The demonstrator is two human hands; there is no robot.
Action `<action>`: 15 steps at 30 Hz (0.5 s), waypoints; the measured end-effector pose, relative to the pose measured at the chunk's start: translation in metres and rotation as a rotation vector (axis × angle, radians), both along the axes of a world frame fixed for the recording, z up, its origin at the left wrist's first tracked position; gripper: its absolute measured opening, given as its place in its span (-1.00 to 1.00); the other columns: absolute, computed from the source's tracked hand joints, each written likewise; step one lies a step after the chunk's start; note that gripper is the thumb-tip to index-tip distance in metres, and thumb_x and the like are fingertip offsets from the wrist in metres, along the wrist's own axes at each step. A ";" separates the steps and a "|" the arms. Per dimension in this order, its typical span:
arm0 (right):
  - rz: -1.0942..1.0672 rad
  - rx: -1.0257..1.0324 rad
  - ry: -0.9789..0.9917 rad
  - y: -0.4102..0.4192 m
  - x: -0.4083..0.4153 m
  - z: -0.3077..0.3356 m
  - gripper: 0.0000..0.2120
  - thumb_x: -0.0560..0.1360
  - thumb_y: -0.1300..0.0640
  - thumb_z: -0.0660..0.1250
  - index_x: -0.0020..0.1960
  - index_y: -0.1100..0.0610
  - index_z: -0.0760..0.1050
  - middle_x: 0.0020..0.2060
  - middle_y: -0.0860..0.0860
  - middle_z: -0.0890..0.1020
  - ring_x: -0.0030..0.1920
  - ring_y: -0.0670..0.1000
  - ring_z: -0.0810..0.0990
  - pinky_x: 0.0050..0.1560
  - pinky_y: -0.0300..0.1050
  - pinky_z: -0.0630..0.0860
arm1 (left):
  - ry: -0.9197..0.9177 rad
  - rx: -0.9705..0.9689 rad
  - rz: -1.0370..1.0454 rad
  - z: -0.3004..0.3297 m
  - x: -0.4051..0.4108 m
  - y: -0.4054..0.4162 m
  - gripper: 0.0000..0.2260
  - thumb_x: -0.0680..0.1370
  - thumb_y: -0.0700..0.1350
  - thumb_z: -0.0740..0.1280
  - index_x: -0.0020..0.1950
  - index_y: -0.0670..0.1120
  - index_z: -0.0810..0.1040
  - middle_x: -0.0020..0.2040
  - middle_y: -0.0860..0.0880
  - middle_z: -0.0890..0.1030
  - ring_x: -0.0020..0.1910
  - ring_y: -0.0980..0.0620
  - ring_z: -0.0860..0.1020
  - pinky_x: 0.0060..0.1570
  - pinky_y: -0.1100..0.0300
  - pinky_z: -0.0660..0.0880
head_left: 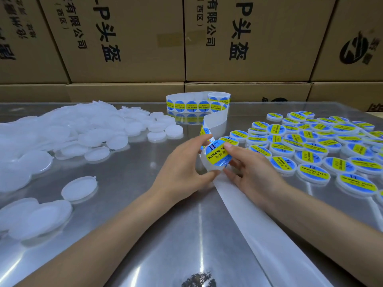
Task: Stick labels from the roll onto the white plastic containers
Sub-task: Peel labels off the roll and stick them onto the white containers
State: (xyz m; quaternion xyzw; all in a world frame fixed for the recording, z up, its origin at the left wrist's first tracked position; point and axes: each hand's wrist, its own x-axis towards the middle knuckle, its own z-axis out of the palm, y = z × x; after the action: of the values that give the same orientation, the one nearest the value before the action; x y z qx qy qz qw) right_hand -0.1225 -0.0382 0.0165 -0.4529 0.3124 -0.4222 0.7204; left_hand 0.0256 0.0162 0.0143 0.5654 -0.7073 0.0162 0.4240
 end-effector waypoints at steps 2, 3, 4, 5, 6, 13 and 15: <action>-0.021 -0.002 0.000 0.000 0.000 -0.001 -0.88 0.47 0.10 0.37 -0.18 0.05 0.67 -0.08 -0.02 0.68 0.04 -0.09 0.54 -0.13 -0.27 0.52 | 0.012 -0.024 -0.013 0.001 -0.001 0.001 -0.39 0.37 -0.05 0.52 0.37 -0.09 0.41 0.16 0.07 0.57 0.10 0.07 0.54 0.15 0.07 0.46; -0.022 -0.001 -0.001 -0.001 0.000 -0.001 -0.90 0.47 0.10 0.37 -0.14 0.06 0.66 -0.06 -0.01 0.67 0.07 -0.08 0.53 -0.07 -0.24 0.52 | 0.032 -0.033 -0.023 0.002 -0.001 0.001 -0.38 0.36 -0.05 0.53 0.36 -0.10 0.41 0.14 0.08 0.58 0.09 0.08 0.54 0.14 0.07 0.47; -0.014 -0.003 -0.004 -0.001 0.000 -0.001 -0.89 0.48 0.10 0.36 -0.10 0.07 0.65 -0.03 0.01 0.68 0.09 -0.06 0.54 0.01 -0.20 0.52 | 0.055 -0.036 -0.030 0.003 -0.001 0.002 -0.38 0.36 -0.05 0.53 0.36 -0.10 0.41 0.13 0.09 0.59 0.08 0.08 0.55 0.14 0.07 0.47; -0.001 -0.009 -0.005 -0.002 -0.001 -0.001 -0.87 0.49 0.10 0.35 -0.04 0.09 0.64 -0.01 0.03 0.68 0.12 -0.03 0.56 0.09 -0.17 0.52 | 0.076 -0.038 -0.036 0.004 -0.001 0.002 -0.38 0.35 -0.04 0.54 0.36 -0.09 0.41 0.12 0.09 0.59 0.08 0.09 0.56 0.14 0.06 0.47; 0.014 -0.015 -0.007 -0.002 -0.001 -0.001 -0.84 0.50 0.11 0.33 0.01 0.12 0.63 0.02 0.04 0.69 0.15 0.00 0.59 0.17 -0.13 0.51 | 0.092 -0.040 -0.042 0.004 -0.001 0.003 -0.38 0.35 -0.05 0.54 0.35 -0.09 0.42 0.11 0.09 0.59 0.08 0.09 0.56 0.14 0.06 0.47; 0.037 -0.014 -0.028 -0.002 -0.002 -0.002 -0.82 0.53 0.14 0.29 0.02 0.18 0.61 -0.01 0.12 0.69 0.09 0.08 0.63 0.23 0.01 0.49 | 0.100 -0.069 -0.079 0.004 -0.003 0.004 -0.38 0.33 -0.05 0.57 0.33 -0.09 0.44 0.12 0.10 0.59 0.06 0.15 0.56 0.13 0.11 0.49; 0.042 -0.024 -0.027 -0.002 -0.002 -0.002 -0.83 0.52 0.14 0.29 0.02 0.17 0.62 -0.03 0.10 0.70 0.05 0.05 0.65 0.18 -0.02 0.51 | 0.104 -0.073 -0.086 0.004 -0.003 0.004 -0.38 0.33 -0.05 0.57 0.32 -0.10 0.45 0.12 0.09 0.59 0.06 0.15 0.56 0.13 0.11 0.49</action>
State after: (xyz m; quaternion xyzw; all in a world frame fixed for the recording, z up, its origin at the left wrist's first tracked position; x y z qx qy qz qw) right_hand -0.1245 -0.0402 0.0147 -0.4621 0.2881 -0.4169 0.7278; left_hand 0.0227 0.0202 0.0187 0.5185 -0.7069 -0.0058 0.4810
